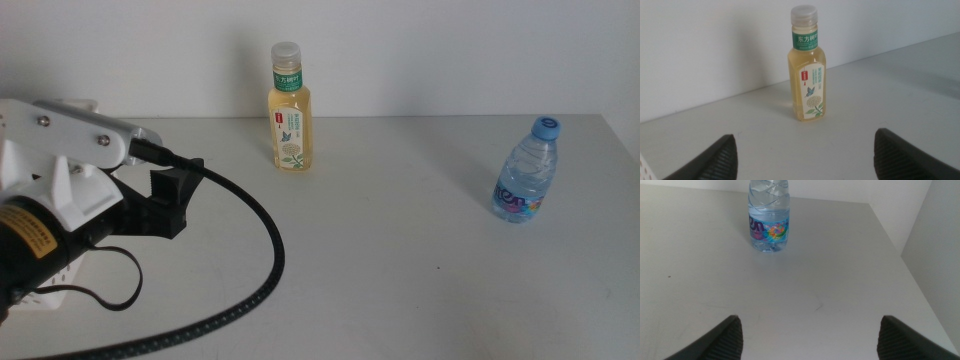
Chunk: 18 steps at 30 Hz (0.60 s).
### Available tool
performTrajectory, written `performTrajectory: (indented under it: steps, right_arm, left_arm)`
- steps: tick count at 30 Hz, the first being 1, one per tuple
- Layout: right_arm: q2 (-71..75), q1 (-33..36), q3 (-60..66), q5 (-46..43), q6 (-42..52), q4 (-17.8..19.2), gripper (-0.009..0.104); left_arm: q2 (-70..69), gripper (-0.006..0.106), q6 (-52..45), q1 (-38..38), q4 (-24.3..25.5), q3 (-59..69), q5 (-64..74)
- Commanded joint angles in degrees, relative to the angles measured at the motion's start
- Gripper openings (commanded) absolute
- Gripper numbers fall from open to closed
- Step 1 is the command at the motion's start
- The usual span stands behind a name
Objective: Use arms to grab the bottles and put them into the dustbin to the left of the table.
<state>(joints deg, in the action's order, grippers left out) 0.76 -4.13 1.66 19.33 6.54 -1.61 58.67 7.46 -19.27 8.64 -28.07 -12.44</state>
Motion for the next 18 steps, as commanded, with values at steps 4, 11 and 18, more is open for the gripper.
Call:
performTrajectory:
  steps: [4, 11, 18]
  right_arm:
    - [1.2, -0.3, -0.6, -3.8, 0.5, 0.6, 0.075]
    - [1.2, -0.3, -0.6, -3.8, 0.5, 0.6, 0.075]
    - [1.2, -0.3, -0.6, -3.8, 0.5, 0.6, 0.075]
  left_arm:
    - [3.2, 0.093, -0.2, -0.3, 2.6, -1.5, -11.8]
    - [14.6, 0.093, 0.3, -0.4, 1.1, -4.6, -22.7]
    - [27.3, 0.093, -1.9, -2.0, -1.5, -14.6, -22.9]
